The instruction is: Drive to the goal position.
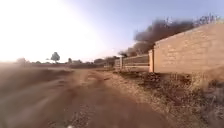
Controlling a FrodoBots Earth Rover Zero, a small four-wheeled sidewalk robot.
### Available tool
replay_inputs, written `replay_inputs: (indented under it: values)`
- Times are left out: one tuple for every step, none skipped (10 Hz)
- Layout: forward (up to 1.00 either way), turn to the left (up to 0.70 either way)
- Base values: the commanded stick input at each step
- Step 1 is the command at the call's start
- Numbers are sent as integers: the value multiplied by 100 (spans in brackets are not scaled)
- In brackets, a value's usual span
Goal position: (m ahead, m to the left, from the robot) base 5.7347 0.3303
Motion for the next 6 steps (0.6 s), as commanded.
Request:
replay_inputs:
  values:
    - [70,0]
    - [70,0]
    - [70,0]
    - [70,0]
    - [70,0]
    - [70,0]
